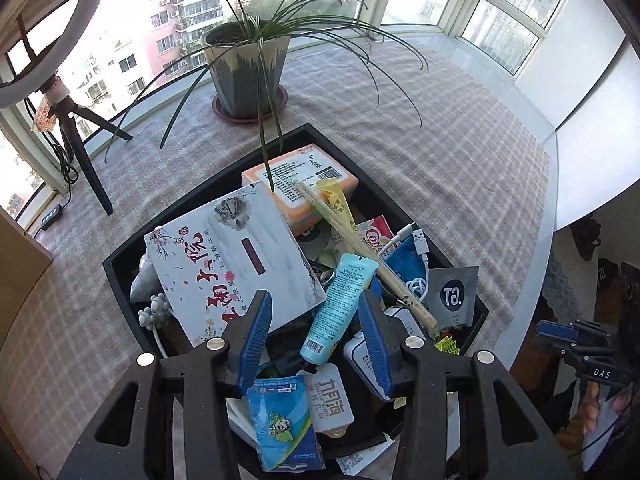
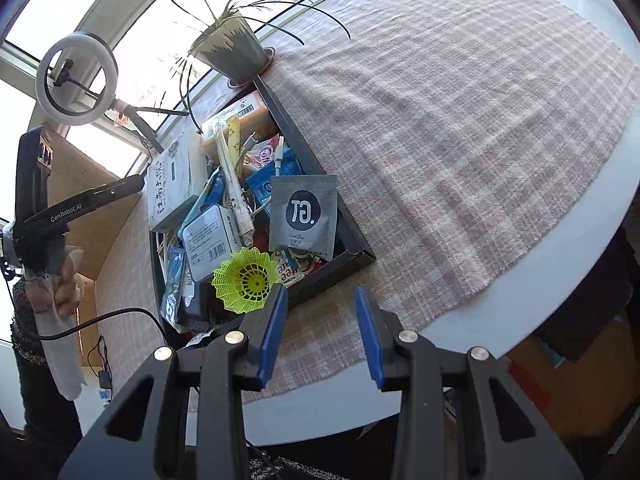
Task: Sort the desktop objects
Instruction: 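Carry the teal tube into the black tray and open the left gripper, then move the left gripper down to the teal clothespin and grasp it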
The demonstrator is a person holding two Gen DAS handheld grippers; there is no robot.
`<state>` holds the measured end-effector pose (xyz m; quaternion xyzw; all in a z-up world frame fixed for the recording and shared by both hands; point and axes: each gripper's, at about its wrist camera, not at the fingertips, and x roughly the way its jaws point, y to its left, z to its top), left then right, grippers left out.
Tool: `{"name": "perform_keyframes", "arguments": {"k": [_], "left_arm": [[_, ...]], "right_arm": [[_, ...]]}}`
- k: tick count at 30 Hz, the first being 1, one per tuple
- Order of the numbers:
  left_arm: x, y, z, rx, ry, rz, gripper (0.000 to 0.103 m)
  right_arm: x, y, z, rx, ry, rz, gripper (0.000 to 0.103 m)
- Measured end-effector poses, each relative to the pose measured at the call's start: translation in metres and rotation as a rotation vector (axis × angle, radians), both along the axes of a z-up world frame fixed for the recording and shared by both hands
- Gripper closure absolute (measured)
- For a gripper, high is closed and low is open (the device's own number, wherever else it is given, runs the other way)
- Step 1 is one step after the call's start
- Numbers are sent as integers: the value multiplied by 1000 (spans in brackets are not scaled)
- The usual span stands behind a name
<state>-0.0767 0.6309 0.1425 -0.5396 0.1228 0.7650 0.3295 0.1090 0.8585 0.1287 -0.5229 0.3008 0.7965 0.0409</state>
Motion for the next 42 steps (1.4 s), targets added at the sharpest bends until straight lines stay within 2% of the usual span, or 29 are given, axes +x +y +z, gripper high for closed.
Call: {"name": "perform_keyframes", "arguments": {"k": [8, 13, 17, 21, 28, 31, 34, 37, 42], "left_arm": [[-34, -85, -13, -40, 10, 150, 60], [-46, -141, -46, -88, -26, 244, 60], [-49, -166, -77, -92, -86, 277, 62], [-42, -164, -102, -96, -140, 235, 71], [-29, -157, -122, -67, -177, 199, 73], [-29, -157, -126, -22, -208, 199, 86], [-24, -146, -128, -33, -200, 173, 102], [-24, -139, -129, -61, -186, 179, 103], [-27, -147, -132, 2, -224, 191, 103]], "right_arm": [[-1, -10, 1, 5, -6, 4, 68], [-6, -21, 1, 11, -17, 9, 68], [-13, -36, 0, 16, -29, 25, 68], [-19, -50, -1, 18, -42, 40, 68], [-21, -60, 0, 29, -50, 34, 67], [-20, -60, -1, 29, -54, 26, 67], [-21, -61, -2, 26, -57, 25, 67], [-22, -63, -1, 26, -56, 29, 67], [-19, -59, -1, 30, -52, 24, 67]]}}
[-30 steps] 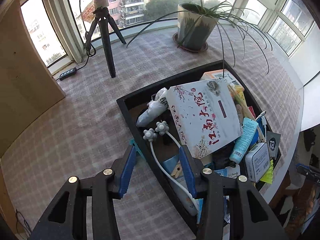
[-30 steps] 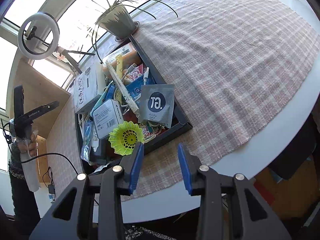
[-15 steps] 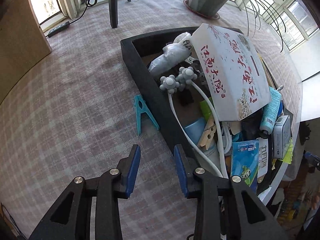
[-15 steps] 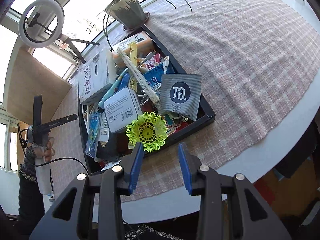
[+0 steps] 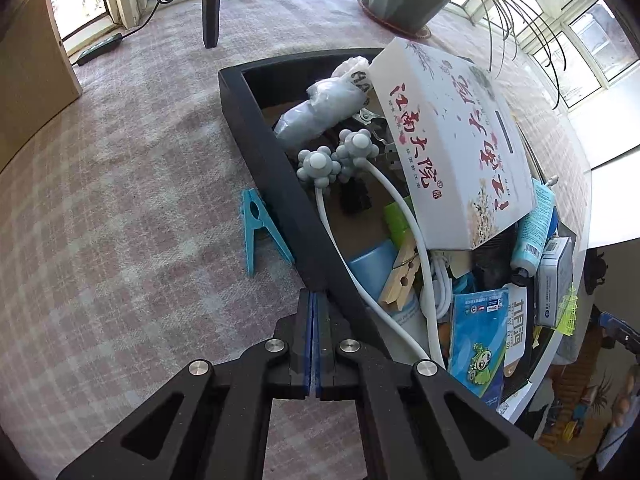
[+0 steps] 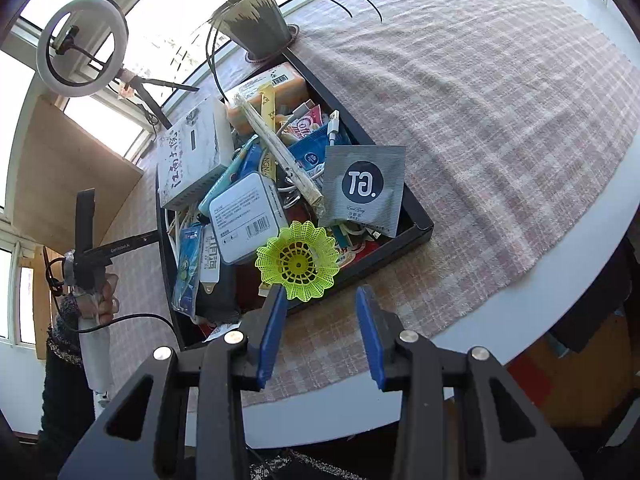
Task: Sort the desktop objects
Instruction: 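Move the left gripper down to the teal clothespin and grasp it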
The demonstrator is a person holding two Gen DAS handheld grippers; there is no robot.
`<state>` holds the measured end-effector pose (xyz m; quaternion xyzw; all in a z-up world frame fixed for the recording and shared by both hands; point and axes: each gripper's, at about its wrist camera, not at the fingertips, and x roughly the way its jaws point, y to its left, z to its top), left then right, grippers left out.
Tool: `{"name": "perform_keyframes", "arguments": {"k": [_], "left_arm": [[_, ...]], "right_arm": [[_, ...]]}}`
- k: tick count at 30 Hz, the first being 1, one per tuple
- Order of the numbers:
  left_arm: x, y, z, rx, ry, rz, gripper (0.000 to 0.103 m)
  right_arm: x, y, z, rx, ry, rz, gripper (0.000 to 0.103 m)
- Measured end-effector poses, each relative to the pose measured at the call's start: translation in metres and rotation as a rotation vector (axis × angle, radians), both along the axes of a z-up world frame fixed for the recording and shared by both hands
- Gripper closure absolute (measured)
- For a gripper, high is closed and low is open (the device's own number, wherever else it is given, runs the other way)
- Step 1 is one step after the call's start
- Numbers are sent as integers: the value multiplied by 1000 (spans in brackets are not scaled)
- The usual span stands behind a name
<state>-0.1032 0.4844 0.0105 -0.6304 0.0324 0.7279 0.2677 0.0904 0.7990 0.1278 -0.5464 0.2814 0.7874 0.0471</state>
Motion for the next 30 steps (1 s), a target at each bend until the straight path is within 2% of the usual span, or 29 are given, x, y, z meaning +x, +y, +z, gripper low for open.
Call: {"name": "perform_keyframes", "arguments": {"k": [8, 16, 17, 19, 20, 21, 24, 30], "left_arm": [[0, 14, 2, -13, 10, 11, 103], [-18, 47, 3, -24, -2, 6, 103], [-22, 46, 2, -35, -4, 24, 100], [-30, 38, 3, -55, -4, 77, 81], [-33, 34, 3, -71, 7, 94, 64], [-35, 31, 3, -80, 14, 107, 52], [-40, 27, 3, -110, 15, 137, 50], [-35, 43, -8, -175, 12, 100, 51]], "right_arm": [[1, 2, -3, -14, -7, -5, 67], [4, 3, -8, -20, -20, -7, 67], [3, 4, -9, -23, -21, -9, 67], [3, 6, -9, -28, -16, -6, 67], [4, 7, -9, -29, -12, -6, 67], [5, 8, -9, -30, -10, -6, 67], [9, 13, -13, -39, -14, -24, 67], [12, 25, -16, -48, -16, -34, 67]]}}
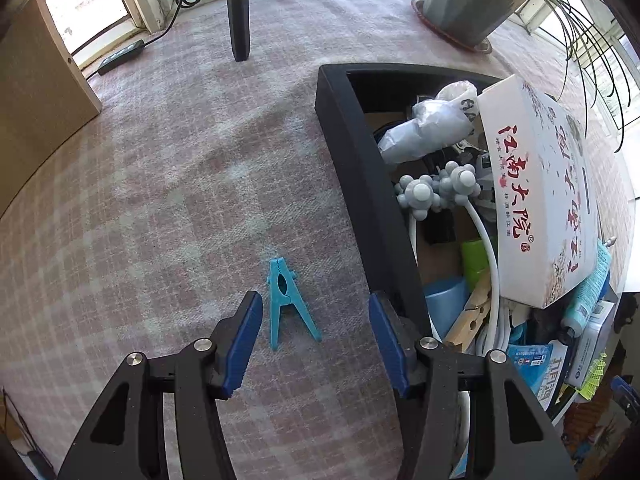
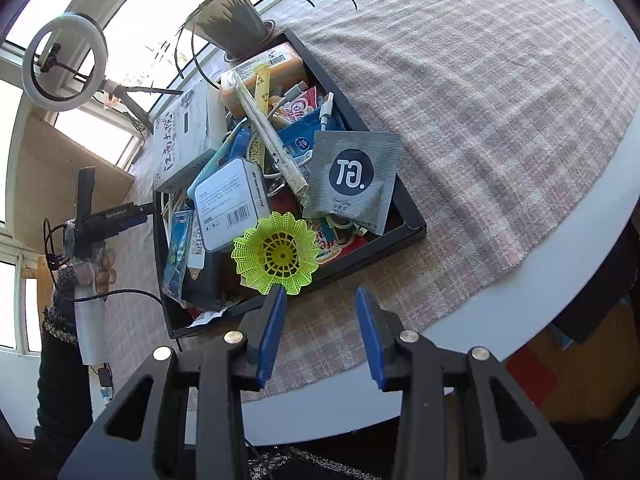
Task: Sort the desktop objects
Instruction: 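Move the left gripper down to the teal clothespin and grasp it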
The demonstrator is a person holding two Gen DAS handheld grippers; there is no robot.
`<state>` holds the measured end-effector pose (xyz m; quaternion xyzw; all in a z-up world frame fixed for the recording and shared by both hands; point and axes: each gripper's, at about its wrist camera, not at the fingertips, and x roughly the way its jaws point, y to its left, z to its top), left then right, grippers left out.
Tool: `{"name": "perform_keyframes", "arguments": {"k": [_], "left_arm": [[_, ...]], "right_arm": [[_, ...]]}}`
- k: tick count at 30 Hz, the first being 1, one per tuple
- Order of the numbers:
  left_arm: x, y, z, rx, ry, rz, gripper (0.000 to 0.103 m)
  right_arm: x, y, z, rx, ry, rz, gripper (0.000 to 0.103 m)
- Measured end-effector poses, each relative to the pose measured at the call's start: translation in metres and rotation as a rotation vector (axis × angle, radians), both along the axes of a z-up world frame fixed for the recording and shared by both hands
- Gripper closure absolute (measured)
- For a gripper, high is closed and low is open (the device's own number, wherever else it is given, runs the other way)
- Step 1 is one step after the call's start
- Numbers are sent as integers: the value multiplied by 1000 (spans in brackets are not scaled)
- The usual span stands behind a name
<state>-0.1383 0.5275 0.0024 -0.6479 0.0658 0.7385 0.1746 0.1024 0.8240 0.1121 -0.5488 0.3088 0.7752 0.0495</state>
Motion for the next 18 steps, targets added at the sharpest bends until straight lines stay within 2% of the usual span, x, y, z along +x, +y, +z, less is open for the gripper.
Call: {"name": "perform_keyframes", "arguments": {"k": [5, 8, 13, 18], "left_arm": [[2, -3, -11, -4, -28, 24, 55], [5, -3, -16, -11, -33, 19, 73], [6, -10, -10, 13, -33, 28, 75], [6, -17, 14, 50, -3, 45, 76]], "right_arm": [[3, 9, 0, -1, 4, -8, 67], [5, 13, -4, -6, -4, -14, 67], [6, 15, -6, -11, -7, -8, 67], [6, 15, -5, -11, -1, -3, 67]]}}
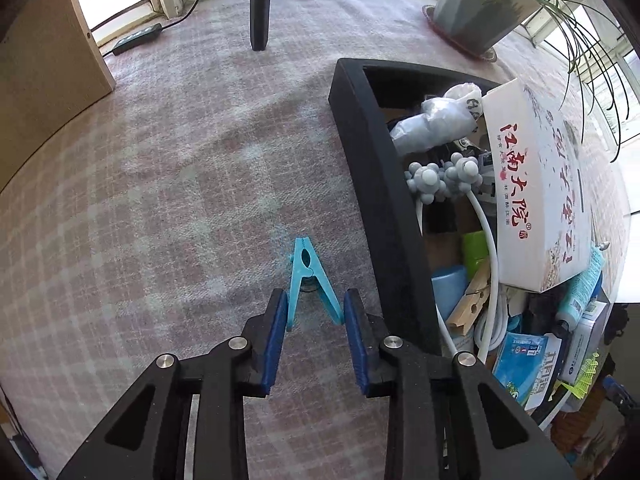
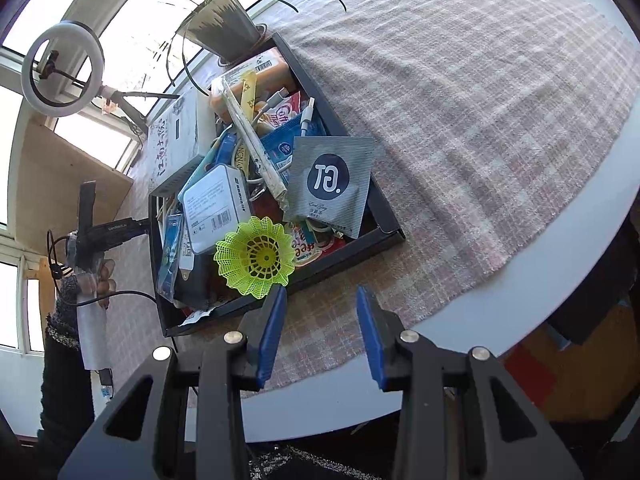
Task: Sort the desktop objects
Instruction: 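Move the left gripper down to the teal clothespin and grasp it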
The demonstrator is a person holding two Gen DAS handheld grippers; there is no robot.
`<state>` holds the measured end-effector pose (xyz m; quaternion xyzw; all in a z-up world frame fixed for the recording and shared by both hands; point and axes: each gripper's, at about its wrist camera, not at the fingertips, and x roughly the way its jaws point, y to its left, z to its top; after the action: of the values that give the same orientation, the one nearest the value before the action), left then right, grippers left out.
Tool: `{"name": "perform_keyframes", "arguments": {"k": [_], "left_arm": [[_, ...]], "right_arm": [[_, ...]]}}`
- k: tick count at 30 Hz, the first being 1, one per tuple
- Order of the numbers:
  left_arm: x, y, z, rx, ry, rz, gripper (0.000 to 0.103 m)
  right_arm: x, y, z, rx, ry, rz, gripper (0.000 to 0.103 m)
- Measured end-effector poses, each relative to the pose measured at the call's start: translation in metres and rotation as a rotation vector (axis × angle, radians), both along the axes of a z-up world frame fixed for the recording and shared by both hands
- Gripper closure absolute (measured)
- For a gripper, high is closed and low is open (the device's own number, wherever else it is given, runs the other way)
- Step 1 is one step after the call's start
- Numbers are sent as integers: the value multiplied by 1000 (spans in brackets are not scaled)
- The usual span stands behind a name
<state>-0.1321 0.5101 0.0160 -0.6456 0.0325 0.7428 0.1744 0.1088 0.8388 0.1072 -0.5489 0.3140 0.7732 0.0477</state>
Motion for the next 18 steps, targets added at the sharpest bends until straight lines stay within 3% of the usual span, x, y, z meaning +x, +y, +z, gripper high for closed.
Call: {"name": "perform_keyframes", "arguments": {"k": [6, 8, 10, 15, 16, 18], "left_arm": [[-14, 21, 41, 69, 42, -40, 76], [-26, -1, 46, 88, 50, -61, 77], [-10, 4, 47, 89, 52, -71, 91], [-16, 27, 58, 70, 74, -100, 92], [-16, 28, 59, 64, 82, -102, 91], [-20, 27, 54, 48, 76, -103, 70]], "right_arm": [[1, 1, 1, -4, 3, 0, 67], [1, 1, 1, -5, 6, 2, 67], [2, 1, 2, -6, 10, 4, 67], [7, 1, 1, -10, 12, 1, 67], [8, 2, 0, -14, 11, -1, 67], [11, 3, -2, -17, 9, -8, 67]]}}
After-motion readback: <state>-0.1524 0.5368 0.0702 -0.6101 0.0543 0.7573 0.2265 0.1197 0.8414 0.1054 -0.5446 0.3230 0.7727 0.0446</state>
